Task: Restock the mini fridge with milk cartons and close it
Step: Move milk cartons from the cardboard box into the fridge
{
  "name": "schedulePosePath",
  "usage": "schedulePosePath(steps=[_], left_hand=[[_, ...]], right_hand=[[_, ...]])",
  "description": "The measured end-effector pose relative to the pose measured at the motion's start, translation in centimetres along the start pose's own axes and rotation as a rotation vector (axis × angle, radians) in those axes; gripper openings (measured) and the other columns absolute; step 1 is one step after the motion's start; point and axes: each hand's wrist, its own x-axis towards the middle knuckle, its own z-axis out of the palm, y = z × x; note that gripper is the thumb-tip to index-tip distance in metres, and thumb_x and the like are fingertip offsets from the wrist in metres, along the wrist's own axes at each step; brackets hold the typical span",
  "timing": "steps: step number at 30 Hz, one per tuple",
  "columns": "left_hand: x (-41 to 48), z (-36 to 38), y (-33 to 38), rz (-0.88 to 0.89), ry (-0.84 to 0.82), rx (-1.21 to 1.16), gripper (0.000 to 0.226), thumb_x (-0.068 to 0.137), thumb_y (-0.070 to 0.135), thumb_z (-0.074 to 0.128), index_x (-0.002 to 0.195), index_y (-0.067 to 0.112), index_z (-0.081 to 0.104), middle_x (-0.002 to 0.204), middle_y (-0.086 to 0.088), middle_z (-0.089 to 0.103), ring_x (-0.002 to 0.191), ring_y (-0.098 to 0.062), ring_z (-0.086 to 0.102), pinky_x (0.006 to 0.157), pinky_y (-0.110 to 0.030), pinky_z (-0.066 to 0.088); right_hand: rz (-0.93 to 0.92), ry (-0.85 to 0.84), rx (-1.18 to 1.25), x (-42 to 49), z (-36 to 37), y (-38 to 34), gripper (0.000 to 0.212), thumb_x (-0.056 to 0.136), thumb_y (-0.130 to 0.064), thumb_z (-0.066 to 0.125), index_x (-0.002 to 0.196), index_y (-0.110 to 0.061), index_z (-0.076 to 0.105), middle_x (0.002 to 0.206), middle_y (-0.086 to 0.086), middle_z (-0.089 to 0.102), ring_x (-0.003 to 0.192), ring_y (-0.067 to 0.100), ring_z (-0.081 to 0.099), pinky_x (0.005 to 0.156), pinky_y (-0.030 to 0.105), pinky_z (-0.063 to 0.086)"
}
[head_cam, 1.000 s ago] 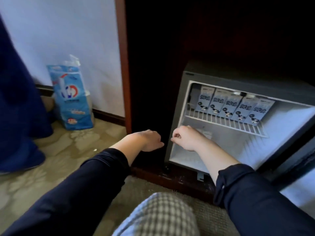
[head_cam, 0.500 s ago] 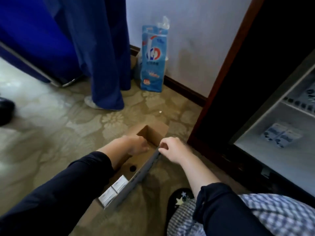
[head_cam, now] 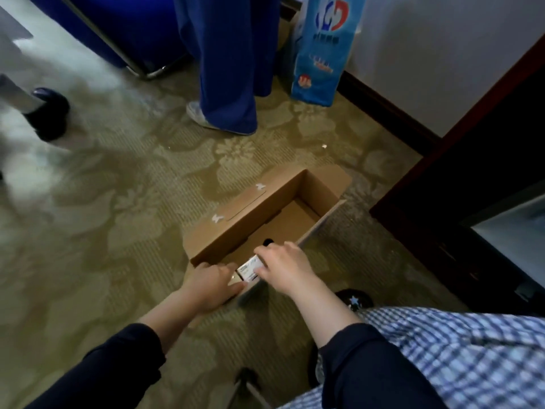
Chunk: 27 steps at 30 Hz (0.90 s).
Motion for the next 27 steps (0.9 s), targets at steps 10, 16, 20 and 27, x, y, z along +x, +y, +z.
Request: schedulePosePath(steps=[10, 16, 20, 27], left_hand=[[-1.2, 2.5, -1.7, -0.004, 0.284, 0.036, 0.036, 0.091, 0.053, 0.036, 0.106, 0.023, 0.049, 0.100, 0.004, 0.066, 0.100, -0.016, 0.060, 0.103, -0.030, 0.024], [-0.8, 2.2, -1.8, -0.082, 0.337, 0.011, 0.029, 0.093, 0.052, 0.036, 0.099, 0.026, 0.048, 0.089, 0.006, 0.069, 0.090, -0.010, 0.065, 0.101, -0.028, 0.030], [-0.8, 1.9, -1.6, -0.095, 0.352, 0.011, 0.030, 0.093, 0.051, 0.037, 0.099, 0.025, 0.049, 0.088, 0.005, 0.069, 0.088, -0.010, 0.066, 0.099, -0.028, 0.033], [-1.2, 1.7, -1.1, -0.081, 0.354, 0.005, 0.032, 0.094, 0.048, 0.037, 0.103, 0.021, 0.051, 0.095, 0.003, 0.070, 0.092, -0.012, 0.066, 0.100, -0.028, 0.033]], right_hand=[[0.082, -0.176, -0.120, 3.0, 2.1, -2.4, 0.048, 0.089, -0.044, 0.057, 0.130, -0.020, 0.047, 0.126, 0.010, 0.057, 0.113, 0.032, 0.056, 0.078, 0.037, 0.039], [0.103, -0.072, -0.027, 3.8, 2.4, -2.7, 0.045, 0.093, -0.038, 0.052, 0.132, -0.017, 0.044, 0.126, 0.012, 0.050, 0.110, 0.034, 0.057, 0.076, 0.038, 0.044], [0.154, 0.028, -0.008, 3.9, 2.7, -2.2, 0.038, 0.096, -0.024, 0.050, 0.132, -0.016, 0.041, 0.130, 0.015, 0.042, 0.108, 0.036, 0.057, 0.067, 0.035, 0.040], [0.219, -0.021, 0.022, 4.1, 2.6, -0.4, 0.049, 0.090, -0.028, 0.062, 0.133, -0.019, 0.040, 0.124, 0.016, 0.047, 0.111, 0.033, 0.055, 0.077, 0.037, 0.050]])
